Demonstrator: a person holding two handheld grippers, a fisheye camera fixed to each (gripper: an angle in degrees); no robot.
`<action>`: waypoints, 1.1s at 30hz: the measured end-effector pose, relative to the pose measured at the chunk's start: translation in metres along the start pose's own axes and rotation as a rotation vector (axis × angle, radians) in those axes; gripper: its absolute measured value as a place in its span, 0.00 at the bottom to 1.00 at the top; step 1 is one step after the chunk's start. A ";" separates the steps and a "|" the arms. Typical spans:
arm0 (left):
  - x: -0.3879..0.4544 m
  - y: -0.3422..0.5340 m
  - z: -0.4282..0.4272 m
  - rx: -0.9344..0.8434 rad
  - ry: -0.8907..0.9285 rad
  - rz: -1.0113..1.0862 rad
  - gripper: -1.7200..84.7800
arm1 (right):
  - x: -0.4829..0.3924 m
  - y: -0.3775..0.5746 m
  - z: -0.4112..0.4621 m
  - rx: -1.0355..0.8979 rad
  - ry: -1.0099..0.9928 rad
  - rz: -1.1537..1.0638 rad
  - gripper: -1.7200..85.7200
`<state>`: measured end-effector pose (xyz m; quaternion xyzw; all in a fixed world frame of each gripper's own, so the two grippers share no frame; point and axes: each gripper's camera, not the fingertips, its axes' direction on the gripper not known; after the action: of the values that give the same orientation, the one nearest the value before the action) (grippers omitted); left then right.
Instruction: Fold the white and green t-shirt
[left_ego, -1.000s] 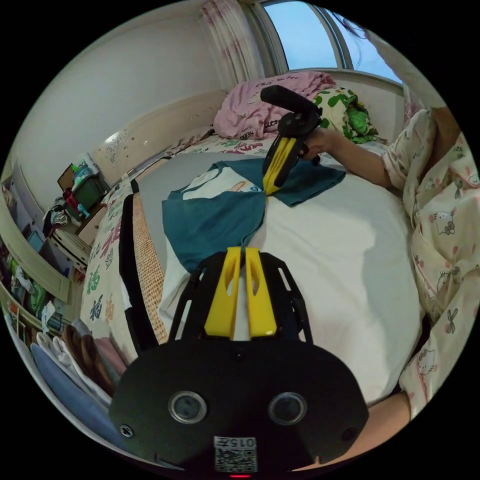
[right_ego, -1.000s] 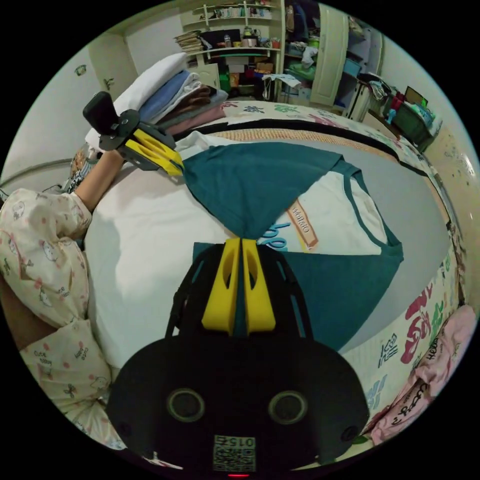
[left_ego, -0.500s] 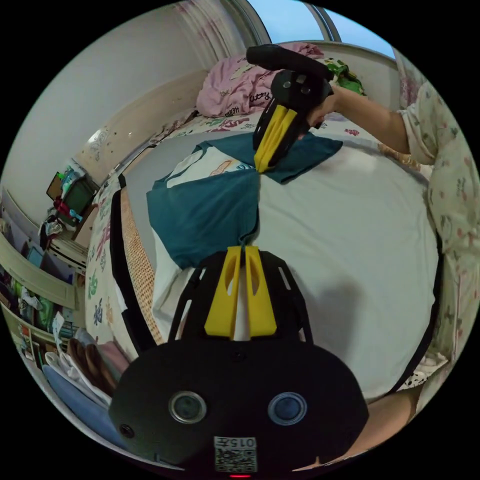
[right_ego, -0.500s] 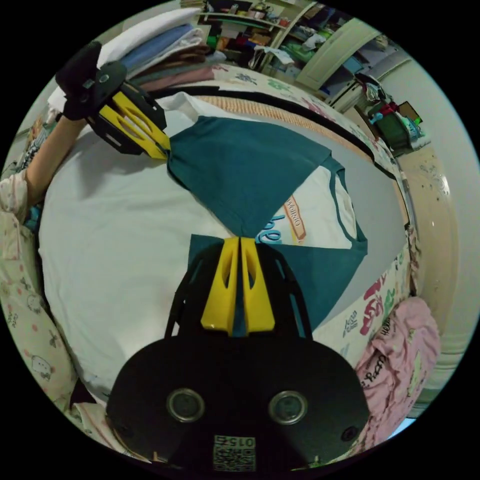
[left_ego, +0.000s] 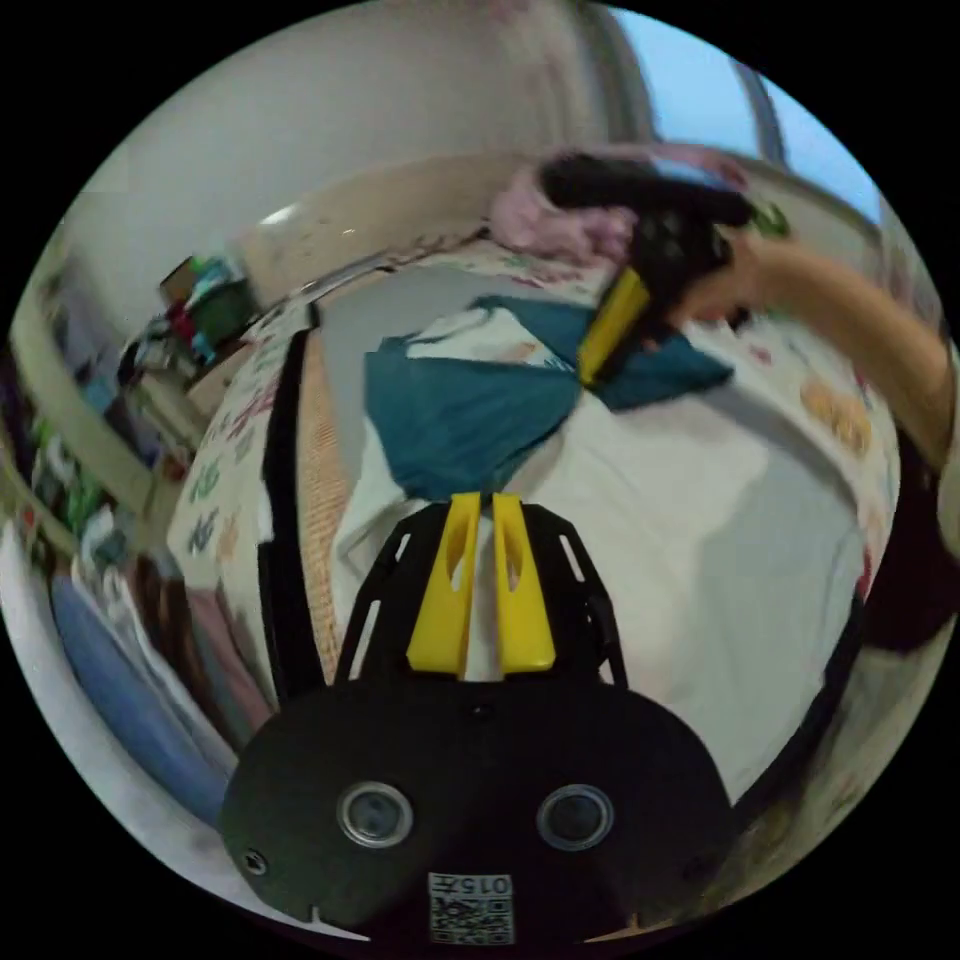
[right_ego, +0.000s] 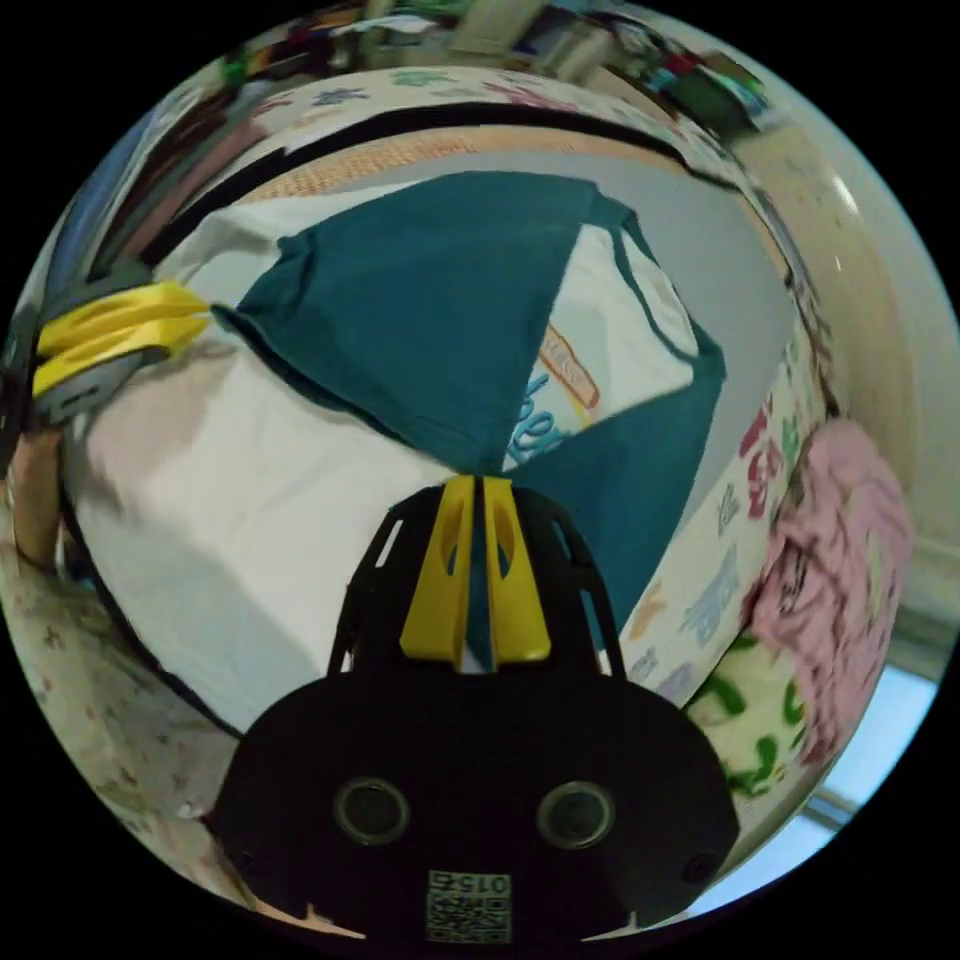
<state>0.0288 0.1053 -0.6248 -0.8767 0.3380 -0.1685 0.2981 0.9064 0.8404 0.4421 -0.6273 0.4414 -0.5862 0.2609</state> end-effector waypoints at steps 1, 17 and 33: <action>-0.012 0.004 -0.009 0.021 0.028 -0.072 0.02 | 0.000 -0.011 0.002 -0.035 -0.038 0.081 0.01; -0.116 -0.017 0.005 -0.318 0.509 -0.647 0.01 | -0.147 -0.216 0.110 -0.360 0.166 0.712 0.01; -0.143 -0.012 0.030 -0.225 0.443 -0.670 0.01 | -0.075 -0.336 0.309 -0.525 0.131 0.803 0.01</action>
<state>-0.0532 0.2240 -0.6534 -0.9078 0.1061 -0.4028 0.0489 1.2938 1.0048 0.6333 -0.4139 0.7971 -0.3462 0.2711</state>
